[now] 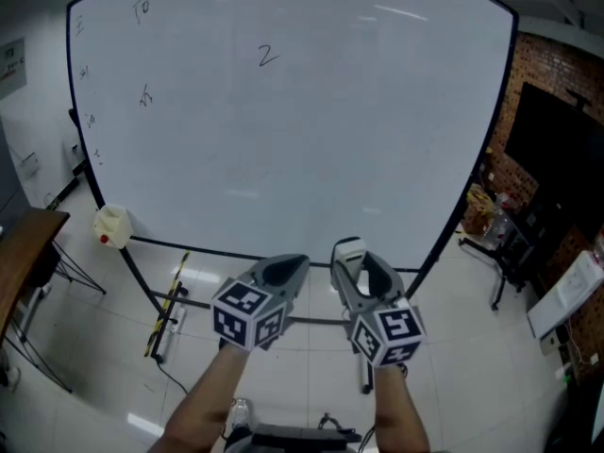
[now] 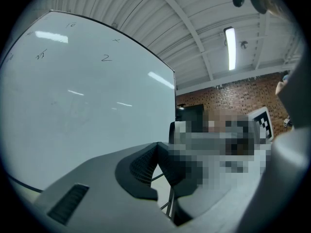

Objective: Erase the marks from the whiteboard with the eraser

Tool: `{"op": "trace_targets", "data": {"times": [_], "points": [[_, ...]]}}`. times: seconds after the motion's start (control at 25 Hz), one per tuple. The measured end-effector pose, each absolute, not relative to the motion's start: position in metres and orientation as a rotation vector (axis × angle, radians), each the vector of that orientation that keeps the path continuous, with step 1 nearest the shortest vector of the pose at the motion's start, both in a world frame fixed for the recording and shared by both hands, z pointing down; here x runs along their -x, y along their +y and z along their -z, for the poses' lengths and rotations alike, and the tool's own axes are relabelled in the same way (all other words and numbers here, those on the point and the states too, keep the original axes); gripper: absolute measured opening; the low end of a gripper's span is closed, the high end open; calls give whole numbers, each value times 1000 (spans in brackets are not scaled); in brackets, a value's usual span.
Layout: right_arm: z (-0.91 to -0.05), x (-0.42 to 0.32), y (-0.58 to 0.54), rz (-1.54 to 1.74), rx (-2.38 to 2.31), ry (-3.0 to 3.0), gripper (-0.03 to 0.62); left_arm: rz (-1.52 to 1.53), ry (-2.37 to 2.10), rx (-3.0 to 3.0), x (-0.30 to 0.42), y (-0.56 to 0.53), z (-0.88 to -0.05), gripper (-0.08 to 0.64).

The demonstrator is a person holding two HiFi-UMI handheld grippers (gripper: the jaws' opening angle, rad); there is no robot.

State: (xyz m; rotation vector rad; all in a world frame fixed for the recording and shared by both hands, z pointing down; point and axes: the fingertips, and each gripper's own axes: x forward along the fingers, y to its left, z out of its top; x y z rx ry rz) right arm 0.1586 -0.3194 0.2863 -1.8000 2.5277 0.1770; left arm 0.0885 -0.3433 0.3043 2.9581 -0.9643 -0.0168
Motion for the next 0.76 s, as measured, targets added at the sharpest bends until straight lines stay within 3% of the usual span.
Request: {"op": "trace_targets", "data": {"times": [0.76], "points": [[-287,-154,-317,-160,1793,2542,230,19,-983,-2948,-83,-341,-306,2]]}}
